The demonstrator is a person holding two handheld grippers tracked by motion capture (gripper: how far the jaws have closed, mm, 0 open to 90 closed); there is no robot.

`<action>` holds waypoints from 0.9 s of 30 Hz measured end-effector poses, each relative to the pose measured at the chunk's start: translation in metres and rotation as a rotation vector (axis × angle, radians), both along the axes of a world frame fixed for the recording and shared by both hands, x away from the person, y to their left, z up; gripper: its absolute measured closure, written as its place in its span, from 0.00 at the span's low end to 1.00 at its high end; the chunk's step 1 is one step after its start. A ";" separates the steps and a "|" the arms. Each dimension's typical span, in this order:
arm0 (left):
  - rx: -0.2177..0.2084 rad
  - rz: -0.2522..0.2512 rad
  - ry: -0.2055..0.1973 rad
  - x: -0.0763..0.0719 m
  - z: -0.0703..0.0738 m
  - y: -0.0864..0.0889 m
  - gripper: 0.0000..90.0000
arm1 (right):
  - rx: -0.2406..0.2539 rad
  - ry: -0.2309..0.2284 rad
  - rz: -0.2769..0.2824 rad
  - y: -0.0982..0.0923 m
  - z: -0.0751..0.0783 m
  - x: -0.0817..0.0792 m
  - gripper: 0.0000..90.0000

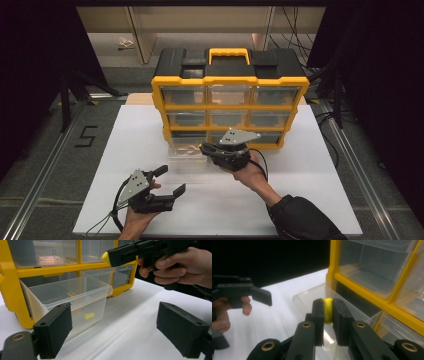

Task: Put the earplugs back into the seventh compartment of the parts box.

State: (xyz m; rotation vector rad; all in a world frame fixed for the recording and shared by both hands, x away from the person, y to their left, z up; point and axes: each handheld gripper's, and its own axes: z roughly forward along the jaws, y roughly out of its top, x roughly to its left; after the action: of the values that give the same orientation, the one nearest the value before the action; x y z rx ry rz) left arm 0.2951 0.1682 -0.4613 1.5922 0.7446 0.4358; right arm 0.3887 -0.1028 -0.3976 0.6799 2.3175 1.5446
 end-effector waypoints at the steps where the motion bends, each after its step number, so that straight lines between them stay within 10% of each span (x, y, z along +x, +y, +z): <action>1: 0.000 0.000 0.000 0.000 0.000 0.000 0.14 | 0.000 0.000 0.000 0.000 0.000 0.000 0.90; 17: -0.005 0.000 -0.001 0.000 0.000 0.000 0.14 | -0.015 0.035 -0.050 0.014 -0.011 0.020 0.87; 27: -0.007 0.000 -0.004 -0.001 0.001 0.001 0.14 | -0.022 0.046 -0.067 0.014 -0.012 0.023 0.63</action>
State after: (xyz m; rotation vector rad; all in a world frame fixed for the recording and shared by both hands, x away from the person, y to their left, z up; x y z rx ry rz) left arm 0.2945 0.1688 -0.4606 1.5841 0.7431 0.4357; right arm 0.4114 -0.0892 -0.4095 0.7870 2.3164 1.4868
